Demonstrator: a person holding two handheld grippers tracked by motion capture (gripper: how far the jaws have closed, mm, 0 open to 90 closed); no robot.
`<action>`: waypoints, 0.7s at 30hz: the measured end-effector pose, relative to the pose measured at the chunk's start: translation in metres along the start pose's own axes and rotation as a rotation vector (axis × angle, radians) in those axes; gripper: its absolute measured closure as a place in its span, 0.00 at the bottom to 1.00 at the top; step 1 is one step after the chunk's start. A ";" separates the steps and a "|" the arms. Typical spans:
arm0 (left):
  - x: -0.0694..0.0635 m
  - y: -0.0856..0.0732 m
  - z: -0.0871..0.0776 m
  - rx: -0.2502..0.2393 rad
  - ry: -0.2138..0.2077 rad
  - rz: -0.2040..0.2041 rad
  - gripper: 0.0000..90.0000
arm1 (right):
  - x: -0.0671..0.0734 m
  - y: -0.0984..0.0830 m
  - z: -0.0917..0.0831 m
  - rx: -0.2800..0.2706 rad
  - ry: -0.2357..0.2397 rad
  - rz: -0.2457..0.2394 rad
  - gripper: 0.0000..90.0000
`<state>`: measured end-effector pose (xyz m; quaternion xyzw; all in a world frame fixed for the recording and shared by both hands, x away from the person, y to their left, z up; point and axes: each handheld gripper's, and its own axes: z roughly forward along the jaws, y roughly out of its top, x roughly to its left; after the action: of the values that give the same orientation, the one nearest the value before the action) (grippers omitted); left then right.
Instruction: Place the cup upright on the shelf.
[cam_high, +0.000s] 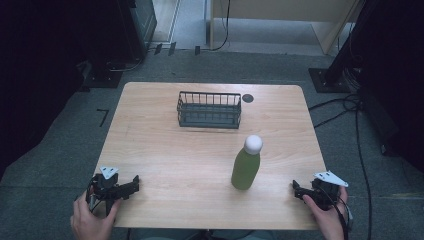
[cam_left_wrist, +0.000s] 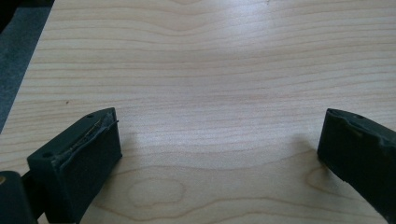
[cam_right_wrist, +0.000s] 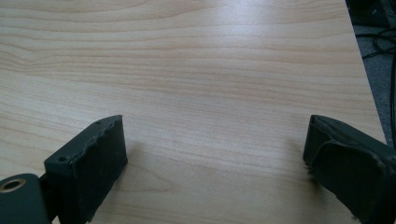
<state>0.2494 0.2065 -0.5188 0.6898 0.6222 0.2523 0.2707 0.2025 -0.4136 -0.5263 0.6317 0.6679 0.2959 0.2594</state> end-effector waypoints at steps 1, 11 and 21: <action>0.000 0.000 0.000 0.000 0.000 0.000 0.00 | 0.000 0.000 0.000 -0.001 0.002 -0.001 0.07; 0.000 0.000 0.000 0.002 0.000 0.002 0.00 | 0.017 0.001 -0.015 -0.028 0.033 -0.020 0.13; 0.000 0.000 0.000 0.001 0.000 0.002 0.00 | 0.033 0.008 -0.021 -0.048 0.077 -0.047 0.14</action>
<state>0.2494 0.2066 -0.5187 0.6906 0.6218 0.2521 0.2699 0.1901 -0.3820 -0.5052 0.5976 0.6847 0.3299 0.2554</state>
